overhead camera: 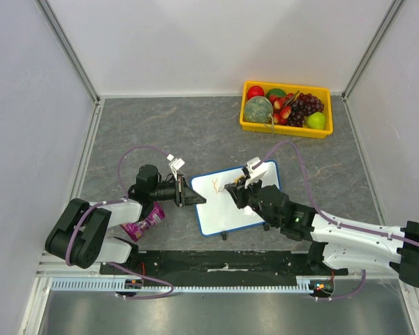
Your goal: Write a sentence on the whiteboard
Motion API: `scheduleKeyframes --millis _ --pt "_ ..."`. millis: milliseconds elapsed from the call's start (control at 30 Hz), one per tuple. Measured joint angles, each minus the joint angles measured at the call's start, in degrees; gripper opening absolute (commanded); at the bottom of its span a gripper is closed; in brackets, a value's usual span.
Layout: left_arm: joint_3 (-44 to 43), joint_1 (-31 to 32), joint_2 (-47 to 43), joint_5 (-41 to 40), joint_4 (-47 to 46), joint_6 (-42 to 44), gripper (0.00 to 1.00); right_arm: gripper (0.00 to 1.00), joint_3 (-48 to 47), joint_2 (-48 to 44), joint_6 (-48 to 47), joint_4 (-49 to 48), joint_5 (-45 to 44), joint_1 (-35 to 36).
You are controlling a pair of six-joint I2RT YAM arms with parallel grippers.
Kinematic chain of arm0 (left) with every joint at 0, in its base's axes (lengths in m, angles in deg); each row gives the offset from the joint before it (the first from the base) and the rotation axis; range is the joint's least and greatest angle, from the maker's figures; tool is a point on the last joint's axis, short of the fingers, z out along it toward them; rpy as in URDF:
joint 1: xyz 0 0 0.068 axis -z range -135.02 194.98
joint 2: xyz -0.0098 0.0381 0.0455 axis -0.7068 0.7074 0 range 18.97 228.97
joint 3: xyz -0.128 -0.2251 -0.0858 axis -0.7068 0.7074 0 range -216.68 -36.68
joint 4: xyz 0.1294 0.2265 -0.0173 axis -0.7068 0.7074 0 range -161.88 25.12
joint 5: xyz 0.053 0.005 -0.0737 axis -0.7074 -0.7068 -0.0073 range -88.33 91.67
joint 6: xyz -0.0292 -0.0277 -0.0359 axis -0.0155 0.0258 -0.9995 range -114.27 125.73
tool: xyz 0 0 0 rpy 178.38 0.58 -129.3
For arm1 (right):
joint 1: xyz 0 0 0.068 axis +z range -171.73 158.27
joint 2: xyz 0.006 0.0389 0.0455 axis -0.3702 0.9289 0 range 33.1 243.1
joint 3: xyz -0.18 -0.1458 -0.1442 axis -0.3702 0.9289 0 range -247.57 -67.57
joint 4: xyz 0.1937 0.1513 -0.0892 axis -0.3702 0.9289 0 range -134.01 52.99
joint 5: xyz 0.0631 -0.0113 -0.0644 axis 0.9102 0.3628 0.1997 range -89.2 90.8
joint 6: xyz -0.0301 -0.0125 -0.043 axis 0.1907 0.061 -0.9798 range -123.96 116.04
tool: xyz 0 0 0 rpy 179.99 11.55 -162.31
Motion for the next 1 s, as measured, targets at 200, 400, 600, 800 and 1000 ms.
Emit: scheduleKeyframes --millis 200,400,600,800,1000 --pt "0.00 0.00 0.04 0.00 0.00 0.00 0.02 0.00 0.90 -1.07 0.79 0.72 0.11 0.04" --pt "-0.04 0.00 0.07 0.02 0.00 0.00 0.02 0.00 1.66 -2.69 1.25 1.73 -1.42 0.04" --pt "-0.04 0.00 0.07 0.00 0.00 0.00 0.02 0.00 1.62 -2.73 1.20 1.77 -2.25 0.04" --pt "-0.04 0.00 0.07 0.02 0.00 0.00 0.02 0.00 0.31 -1.31 0.94 1.53 -3.19 0.04" --pt "-0.04 0.00 0.07 0.00 0.02 0.00 0.02 0.00 -0.92 -0.04 0.59 1.46 -3.67 0.04"
